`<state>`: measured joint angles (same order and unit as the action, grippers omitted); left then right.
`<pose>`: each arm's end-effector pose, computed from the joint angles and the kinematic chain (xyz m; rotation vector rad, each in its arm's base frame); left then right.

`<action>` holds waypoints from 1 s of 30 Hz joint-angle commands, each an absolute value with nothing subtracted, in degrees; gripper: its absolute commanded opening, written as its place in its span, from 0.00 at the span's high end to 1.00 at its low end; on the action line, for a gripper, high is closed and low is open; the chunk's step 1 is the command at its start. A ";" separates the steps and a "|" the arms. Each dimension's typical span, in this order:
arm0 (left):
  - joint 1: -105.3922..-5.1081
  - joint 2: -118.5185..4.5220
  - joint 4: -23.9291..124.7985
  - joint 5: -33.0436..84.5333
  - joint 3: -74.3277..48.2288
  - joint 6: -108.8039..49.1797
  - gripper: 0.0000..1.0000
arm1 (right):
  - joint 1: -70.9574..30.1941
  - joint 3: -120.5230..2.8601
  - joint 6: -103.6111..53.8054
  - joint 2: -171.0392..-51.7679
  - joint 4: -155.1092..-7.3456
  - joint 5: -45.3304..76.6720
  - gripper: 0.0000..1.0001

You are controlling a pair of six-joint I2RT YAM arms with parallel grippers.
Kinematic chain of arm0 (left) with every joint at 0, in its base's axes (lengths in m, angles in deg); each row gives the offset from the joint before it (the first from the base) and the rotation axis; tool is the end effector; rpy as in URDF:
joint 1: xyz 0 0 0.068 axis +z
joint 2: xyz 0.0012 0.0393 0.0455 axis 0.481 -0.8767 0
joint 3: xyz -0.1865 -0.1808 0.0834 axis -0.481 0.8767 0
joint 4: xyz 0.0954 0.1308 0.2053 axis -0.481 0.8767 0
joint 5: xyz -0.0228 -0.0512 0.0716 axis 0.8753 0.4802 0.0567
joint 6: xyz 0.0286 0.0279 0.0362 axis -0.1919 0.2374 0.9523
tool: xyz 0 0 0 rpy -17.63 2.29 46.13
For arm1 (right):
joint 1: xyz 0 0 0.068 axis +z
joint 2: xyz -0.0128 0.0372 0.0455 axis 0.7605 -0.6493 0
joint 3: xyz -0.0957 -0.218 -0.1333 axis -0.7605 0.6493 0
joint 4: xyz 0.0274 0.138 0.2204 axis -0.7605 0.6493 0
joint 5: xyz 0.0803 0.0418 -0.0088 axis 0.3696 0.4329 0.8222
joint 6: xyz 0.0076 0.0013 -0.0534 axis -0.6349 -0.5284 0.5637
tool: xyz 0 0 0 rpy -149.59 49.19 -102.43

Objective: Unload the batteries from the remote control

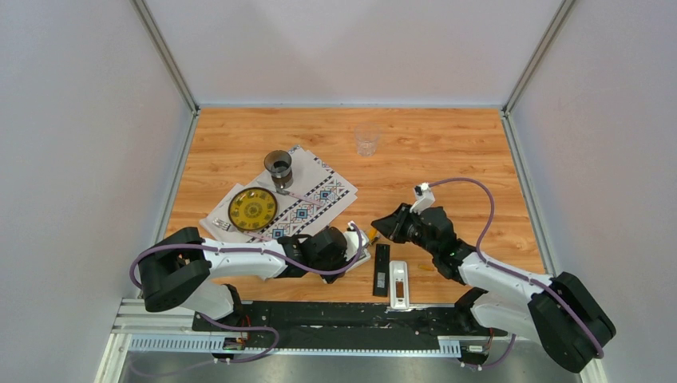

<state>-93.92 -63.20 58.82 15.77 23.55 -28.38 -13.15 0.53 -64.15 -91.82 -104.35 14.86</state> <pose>0.1108 -0.2371 0.1532 1.1698 2.2745 -0.5029 0.1667 0.1279 0.1717 0.0953 2.1178 1.0242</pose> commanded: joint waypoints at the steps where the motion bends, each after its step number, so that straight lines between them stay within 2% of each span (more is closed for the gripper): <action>1: -93.97 -64.91 61.33 17.22 24.32 -29.48 1.00 | -12.77 -3.23 -58.17 -87.54 -97.57 8.83 1.00; 6: -93.97 -65.00 61.15 17.22 24.32 -29.57 1.00 | -12.77 -4.47 -55.80 -87.27 -95.01 5.31 1.00; 20: -93.88 -65.18 61.33 17.22 24.23 -29.57 1.00 | -11.98 -6.48 -54.74 -91.76 -94.40 5.13 1.00; 30: -93.96 -65.26 61.50 17.22 24.14 -29.57 1.00 | -3.38 -7.36 -51.67 -93.16 -89.12 -4.97 1.00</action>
